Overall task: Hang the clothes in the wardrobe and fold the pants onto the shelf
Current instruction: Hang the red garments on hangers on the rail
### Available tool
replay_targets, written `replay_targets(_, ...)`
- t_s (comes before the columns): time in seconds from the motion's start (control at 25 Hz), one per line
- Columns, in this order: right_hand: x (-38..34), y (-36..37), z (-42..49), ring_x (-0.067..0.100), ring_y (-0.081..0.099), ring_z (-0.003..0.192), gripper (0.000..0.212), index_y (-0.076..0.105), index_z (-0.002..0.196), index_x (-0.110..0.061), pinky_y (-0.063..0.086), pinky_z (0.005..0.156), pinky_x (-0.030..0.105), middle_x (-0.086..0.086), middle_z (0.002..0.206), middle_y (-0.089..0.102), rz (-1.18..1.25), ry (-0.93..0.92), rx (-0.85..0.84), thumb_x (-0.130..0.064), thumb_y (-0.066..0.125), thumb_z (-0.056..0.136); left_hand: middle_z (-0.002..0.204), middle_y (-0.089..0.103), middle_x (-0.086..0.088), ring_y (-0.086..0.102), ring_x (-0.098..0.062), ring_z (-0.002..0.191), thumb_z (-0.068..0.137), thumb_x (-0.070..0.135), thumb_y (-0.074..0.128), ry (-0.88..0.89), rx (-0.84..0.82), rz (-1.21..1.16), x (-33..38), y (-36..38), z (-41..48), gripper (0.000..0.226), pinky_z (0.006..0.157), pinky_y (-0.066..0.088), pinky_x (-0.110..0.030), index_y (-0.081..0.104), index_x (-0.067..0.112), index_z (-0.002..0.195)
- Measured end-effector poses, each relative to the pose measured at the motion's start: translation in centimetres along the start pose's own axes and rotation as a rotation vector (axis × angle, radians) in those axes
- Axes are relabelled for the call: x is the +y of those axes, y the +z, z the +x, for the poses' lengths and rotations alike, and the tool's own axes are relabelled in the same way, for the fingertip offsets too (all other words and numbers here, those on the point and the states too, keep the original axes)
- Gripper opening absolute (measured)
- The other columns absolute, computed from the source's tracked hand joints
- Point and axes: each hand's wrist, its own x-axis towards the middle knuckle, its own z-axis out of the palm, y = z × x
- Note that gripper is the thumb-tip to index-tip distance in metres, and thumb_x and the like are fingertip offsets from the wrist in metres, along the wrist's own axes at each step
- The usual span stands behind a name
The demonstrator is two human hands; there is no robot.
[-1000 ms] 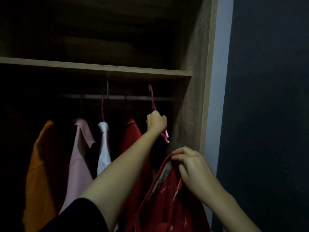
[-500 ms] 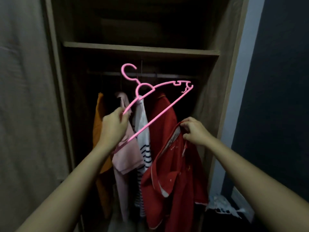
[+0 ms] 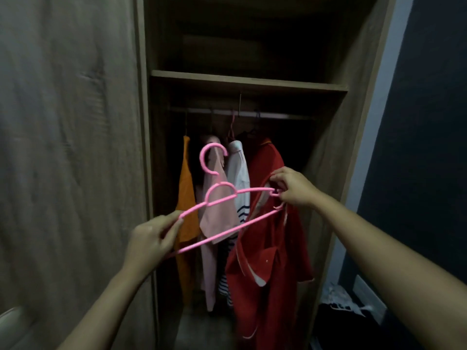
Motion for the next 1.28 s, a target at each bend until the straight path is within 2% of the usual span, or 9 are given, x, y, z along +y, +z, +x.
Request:
replay_targets(0.16,-6.3,0.0,-0.6,0.023,0.053,0.105,0.045,0.063,0.115,-0.013,0.040,0.093,0.033,0.001,0.114,0.060,-0.065,-0.234,0.039,-0.031,0.049,0.076,0.094,0.073,-0.009,0.067,-0.011,0.084,0.088,0.033,0.049,0.042,0.064,-0.060,2.0,2.5,-1.3,0.039,0.076,0.049,-0.018,0.071,0.004,0.102)
replay_targets(0.32,-7.2,-1.1,-1.3,0.018,0.059,0.066,0.040,0.057,0.079,-0.023,0.032,0.060,0.029,-0.008,0.070,0.061,-0.337,-0.373,0.414,-0.050,0.030,0.090,0.097,0.073,-0.008,0.063,-0.005,0.089,0.088,0.031,0.052,0.011,0.232,-0.202,3.0,1.5,0.0,0.037,0.081,0.043,-0.007,0.071,0.002,0.101)
replay_targets(0.52,-8.1,-2.2,-0.7,0.027,0.063,0.056,0.047,0.054,0.064,-0.017,0.020,0.044,0.021,0.002,0.059,0.063,-0.303,-0.276,0.602,-0.050,0.034,0.091,0.115,0.046,-0.011,0.046,-0.029,0.099,0.081,0.027,0.057,0.002,0.481,0.115,5.3,2.0,-0.5,0.024,0.085,0.039,-0.040,0.055,0.023,0.105)
replay_targets(0.6,-8.4,-2.5,-0.8,0.029,0.063,0.061,0.049,0.054,0.066,-0.017,0.024,0.048,0.024,0.003,0.062,0.063,-0.227,-0.258,0.634,-0.051,0.029,0.090,0.113,0.039,-0.007,0.042,-0.026,0.100,0.077,0.032,0.055,0.042,0.318,0.081,6.6,4.6,-3.8,0.021,0.083,0.042,-0.038,0.055,0.029,0.097)
replay_targets(0.72,-8.7,-2.9,-1.0,0.032,0.064,0.069,0.043,0.053,0.074,-0.020,0.031,0.052,0.028,0.003,0.066,0.065,-0.102,-0.254,0.646,-0.052,0.028,0.090,0.124,0.038,0.001,0.042,-0.017,0.117,0.075,0.048,0.056,-0.251,-0.304,-0.129,6.1,7.4,-4.5,0.032,0.097,0.040,-0.033,0.058,0.045,0.107)
replay_targets(0.8,-7.7,-3.5,-1.3,0.034,0.063,0.071,0.040,0.053,0.084,-0.020,0.042,0.053,0.034,0.002,0.066,0.063,-0.053,-0.253,0.644,-0.051,0.029,0.092,0.123,0.045,0.008,0.045,0.003,0.116,0.070,0.040,0.065,-0.245,-0.551,-0.365,4.5,7.4,-3.2,0.046,0.105,0.036,-0.023,0.052,0.053,0.111)
replay_targets(0.88,-5.1,-4.0,-1.8,0.028,0.060,0.069,0.041,0.052,0.087,-0.015,0.045,0.058,0.037,-0.003,0.067,0.054,0.014,-0.304,0.616,-0.049,0.028,0.093,0.114,0.057,0.015,0.050,0.015,0.106,0.064,0.030,0.062,-0.183,-0.517,-0.460,2.4,5.6,-1.5,0.049,0.097,0.038,-0.013,0.058,0.061,0.102)
replay_targets(1.0,-0.4,-3.2,-2.8,0.010,0.044,0.065,0.045,0.047,0.080,-0.016,0.041,0.061,0.034,-0.005,0.071,0.044,0.021,-0.403,0.546,-0.050,0.024,0.097,0.099,0.071,0.015,0.063,0.003,0.098,0.063,0.033,0.063,-0.204,-0.442,-0.506,-1.0,2.2,1.4,0.036,0.087,0.047,-0.016,0.069,0.054,0.092)
replay_targets(1.28,3.6,-0.2,-3.7,0.026,0.061,0.063,0.060,0.061,0.092,-0.007,0.049,0.052,0.034,0.007,0.079,0.057,-0.133,-0.336,0.613,-0.052,0.021,0.097,0.082,0.070,0.011,0.065,-0.001,0.072,0.067,-0.025,0.058,-0.277,-0.469,-0.458,-1.2,-1.1,6.2,0.068,0.062,0.047,-0.010,0.076,0.041,0.074)
